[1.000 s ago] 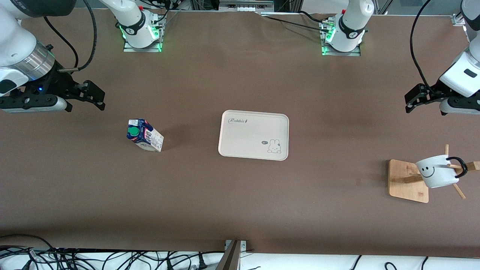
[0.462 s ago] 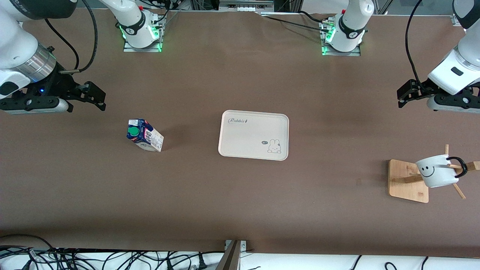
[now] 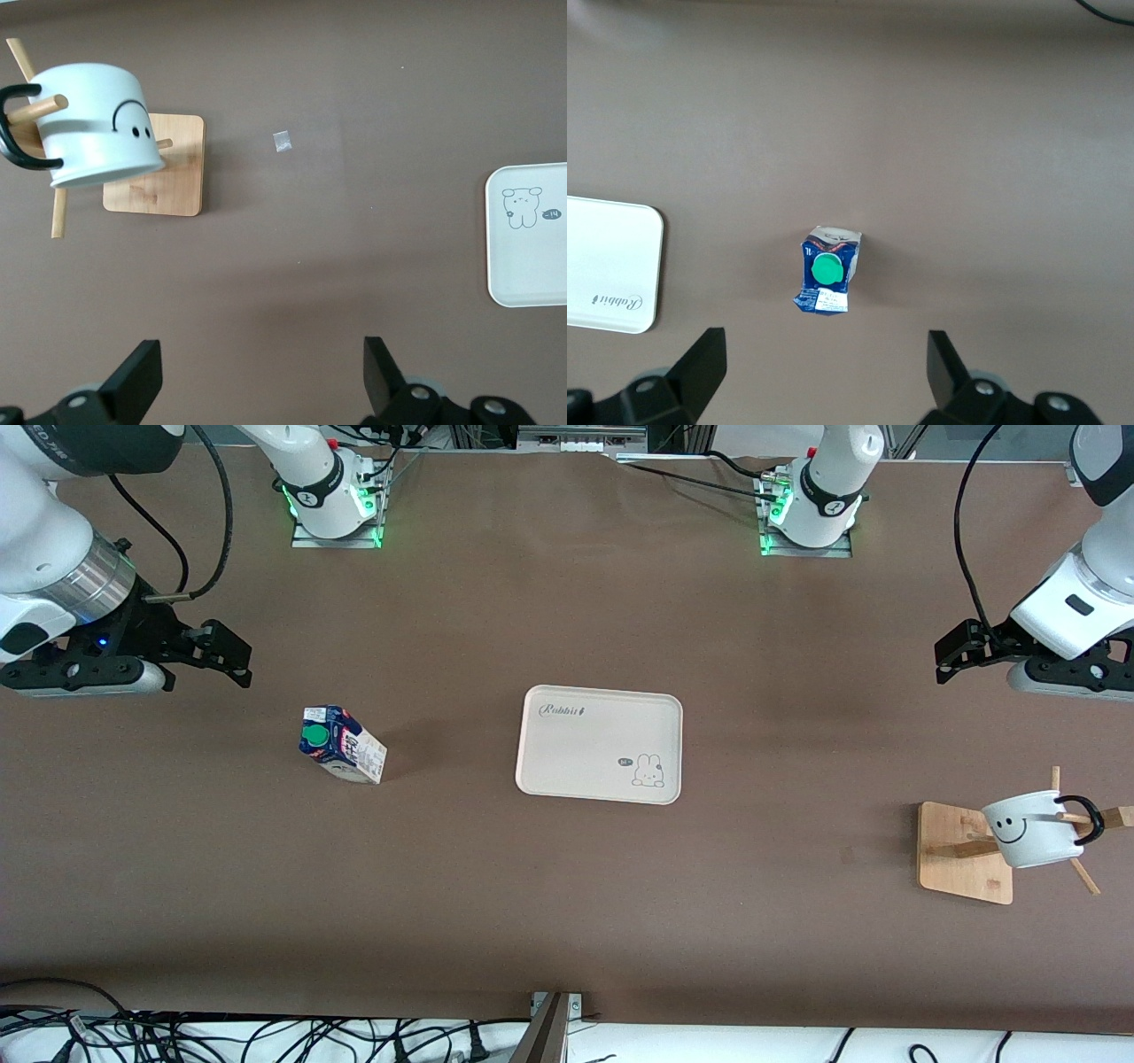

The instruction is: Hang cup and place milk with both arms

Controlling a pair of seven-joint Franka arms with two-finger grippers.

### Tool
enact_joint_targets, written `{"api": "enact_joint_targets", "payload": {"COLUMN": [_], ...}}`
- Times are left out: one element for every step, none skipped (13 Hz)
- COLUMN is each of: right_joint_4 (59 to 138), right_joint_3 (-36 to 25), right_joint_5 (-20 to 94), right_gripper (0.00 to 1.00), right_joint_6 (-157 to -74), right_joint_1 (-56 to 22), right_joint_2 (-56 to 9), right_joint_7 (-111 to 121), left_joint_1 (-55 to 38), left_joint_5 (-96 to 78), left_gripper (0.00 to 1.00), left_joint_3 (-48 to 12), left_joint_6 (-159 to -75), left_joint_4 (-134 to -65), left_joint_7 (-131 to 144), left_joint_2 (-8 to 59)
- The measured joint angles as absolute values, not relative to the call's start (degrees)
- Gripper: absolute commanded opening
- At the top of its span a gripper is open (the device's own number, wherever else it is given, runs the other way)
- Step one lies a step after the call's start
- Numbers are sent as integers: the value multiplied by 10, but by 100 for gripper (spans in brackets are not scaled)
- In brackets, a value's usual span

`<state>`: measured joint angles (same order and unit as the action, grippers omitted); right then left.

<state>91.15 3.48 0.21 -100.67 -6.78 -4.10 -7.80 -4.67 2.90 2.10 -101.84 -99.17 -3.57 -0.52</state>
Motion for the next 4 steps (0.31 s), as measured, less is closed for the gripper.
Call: {"api": "enact_joint_targets", "payload": {"right_joint_4": [911, 911, 911, 911], "right_joint_3": [35, 35, 35, 35], "right_joint_5": [2, 2, 2, 2], "right_gripper": [100, 100, 100, 100], "right_joint_6": [-1005, -1005, -1003, -998], "right_joint_1": [-68, -68, -68, -68], "right_joint_2": [-41, -41, -41, -41], "right_joint_7": [-78, -78, -78, -78], "left_joint_1": [-47, -47, -47, -47], "left_joint_5": [29, 29, 29, 29], "left_gripper": [100, 100, 100, 100], "left_joint_3": [21, 21, 21, 21], "left_joint_6": [-1018, -1018, -1018, -1018], "left_joint_4": [-990, -990, -990, -990], "left_joint_7": [-36, -36, -36, -36], "left_joint_2": [-5, -5, -5, -5]}}
